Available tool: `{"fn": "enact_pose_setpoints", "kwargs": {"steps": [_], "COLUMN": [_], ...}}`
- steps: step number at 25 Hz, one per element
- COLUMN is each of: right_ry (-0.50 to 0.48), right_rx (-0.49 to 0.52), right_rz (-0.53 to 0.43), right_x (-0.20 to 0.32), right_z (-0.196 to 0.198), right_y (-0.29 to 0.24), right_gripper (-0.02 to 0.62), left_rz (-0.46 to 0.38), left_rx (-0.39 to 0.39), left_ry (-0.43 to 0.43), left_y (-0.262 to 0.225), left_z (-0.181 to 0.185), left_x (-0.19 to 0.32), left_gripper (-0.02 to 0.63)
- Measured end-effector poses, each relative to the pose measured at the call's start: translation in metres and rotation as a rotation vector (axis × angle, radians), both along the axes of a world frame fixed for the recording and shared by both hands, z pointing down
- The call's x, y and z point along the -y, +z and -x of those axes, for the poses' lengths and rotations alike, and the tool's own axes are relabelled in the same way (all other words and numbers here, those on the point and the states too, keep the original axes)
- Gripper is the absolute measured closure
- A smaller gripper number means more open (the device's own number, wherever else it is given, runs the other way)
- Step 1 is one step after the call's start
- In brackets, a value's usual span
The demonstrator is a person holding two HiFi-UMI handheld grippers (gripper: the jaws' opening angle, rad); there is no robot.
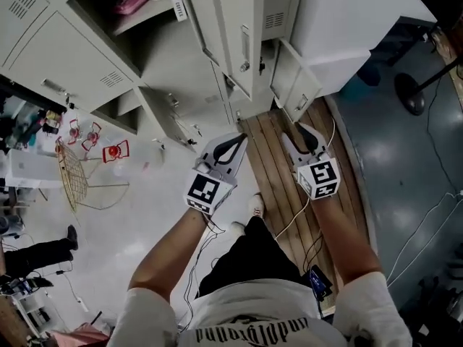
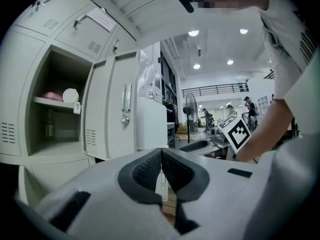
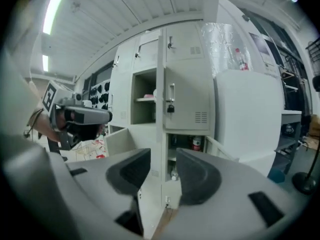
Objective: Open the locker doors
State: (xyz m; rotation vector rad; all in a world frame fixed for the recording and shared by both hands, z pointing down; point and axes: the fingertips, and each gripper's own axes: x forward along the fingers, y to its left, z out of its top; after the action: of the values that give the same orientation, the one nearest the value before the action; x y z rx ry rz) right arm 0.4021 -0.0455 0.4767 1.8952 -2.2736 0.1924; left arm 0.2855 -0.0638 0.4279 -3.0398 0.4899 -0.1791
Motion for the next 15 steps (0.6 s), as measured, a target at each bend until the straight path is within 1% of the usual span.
{"fn": "enact_pose_setpoints", "kwargs": {"steps": [2, 5, 8, 12, 15], "right_ry": [-0.046, -0.116, -0.177, -0.246, -0.292], "right_rx": [0.006, 0.008, 0.012, 0.032, 0.031], "right_rz": [-0.026, -0.031, -0.040, -0.056, -0.078], "right_x": [-0.002, -0.014, -0.015, -0.016, -0.013], "right_z": [0.026, 0.073, 0.112, 0.149, 0.165], "right_y": [-0.026, -0.048, -0.069, -0.095, -0.114], "right_gripper": [0.440, 0.459, 0.473, 0.512, 0.535], "left_rz": [0.008, 0.057, 0.055, 0.062, 0.031], "left_rx": [-0.025, -0.041, -0.041, -0.043, -0.052], "left_ry": [-0.019, -0.042, -0.068, -0.102, -0.125], "left_y": [-0.022, -0.044, -0.062, -0.084, -0.102], "left_z": [0.017, 0.043, 0.067, 0.097, 0.112], "left_x": [-0.008, -0.027, -0.031, -0.028, -0.020], "left_gripper": [0.597, 0.597, 0.597, 0.598, 0.598]}}
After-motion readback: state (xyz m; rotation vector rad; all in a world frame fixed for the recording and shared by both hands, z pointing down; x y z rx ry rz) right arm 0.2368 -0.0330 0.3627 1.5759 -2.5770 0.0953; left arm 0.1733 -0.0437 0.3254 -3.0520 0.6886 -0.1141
